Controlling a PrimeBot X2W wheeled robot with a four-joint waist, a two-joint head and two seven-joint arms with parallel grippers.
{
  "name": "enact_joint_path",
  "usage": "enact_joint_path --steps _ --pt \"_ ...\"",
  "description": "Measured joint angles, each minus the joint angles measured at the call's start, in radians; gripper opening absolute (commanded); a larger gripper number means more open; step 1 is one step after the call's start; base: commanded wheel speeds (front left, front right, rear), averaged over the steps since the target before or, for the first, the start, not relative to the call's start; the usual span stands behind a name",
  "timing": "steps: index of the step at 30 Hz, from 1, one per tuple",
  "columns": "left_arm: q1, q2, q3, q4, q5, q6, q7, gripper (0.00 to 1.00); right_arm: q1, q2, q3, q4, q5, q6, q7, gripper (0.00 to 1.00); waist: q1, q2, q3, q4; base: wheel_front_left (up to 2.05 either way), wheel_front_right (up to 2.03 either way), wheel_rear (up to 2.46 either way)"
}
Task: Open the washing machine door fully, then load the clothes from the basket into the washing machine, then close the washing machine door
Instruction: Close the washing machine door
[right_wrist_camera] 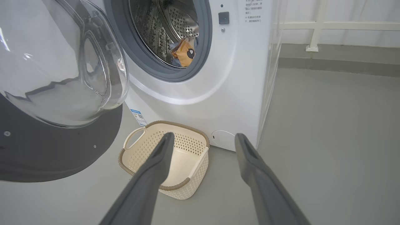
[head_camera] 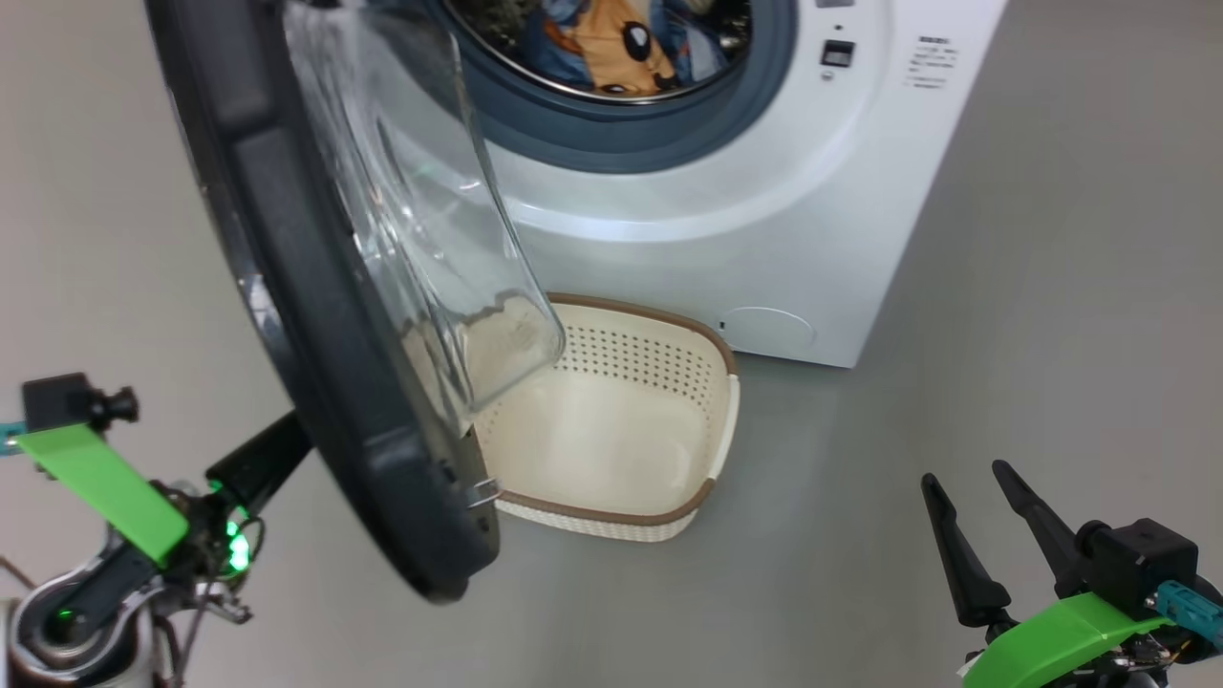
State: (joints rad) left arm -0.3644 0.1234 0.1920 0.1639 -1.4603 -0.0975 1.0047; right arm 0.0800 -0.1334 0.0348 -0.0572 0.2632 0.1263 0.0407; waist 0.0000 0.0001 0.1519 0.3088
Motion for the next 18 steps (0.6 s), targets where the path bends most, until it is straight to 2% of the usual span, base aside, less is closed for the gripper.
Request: enact_joint_path --steps 10,18 --pt "-0.063 -0.058 -0.041 0.052 0.02 -0.017 -0.104 0.0 -0.015 0.008 -0.002 0.022 0.001 0.0 -0.019 1.0 0.0001 0.0 0.018 -0.079 0.0 0.0 0.0" --pt "-0.126 -0.073 -0.08 0.107 0.028 -0.018 -0.219 0.0 -0.036 0.018 -0.001 0.037 0.018 0.0 -0.035 1.0 0.0001 0.0 0.025 -0.142 0.0 0.0 0.0"
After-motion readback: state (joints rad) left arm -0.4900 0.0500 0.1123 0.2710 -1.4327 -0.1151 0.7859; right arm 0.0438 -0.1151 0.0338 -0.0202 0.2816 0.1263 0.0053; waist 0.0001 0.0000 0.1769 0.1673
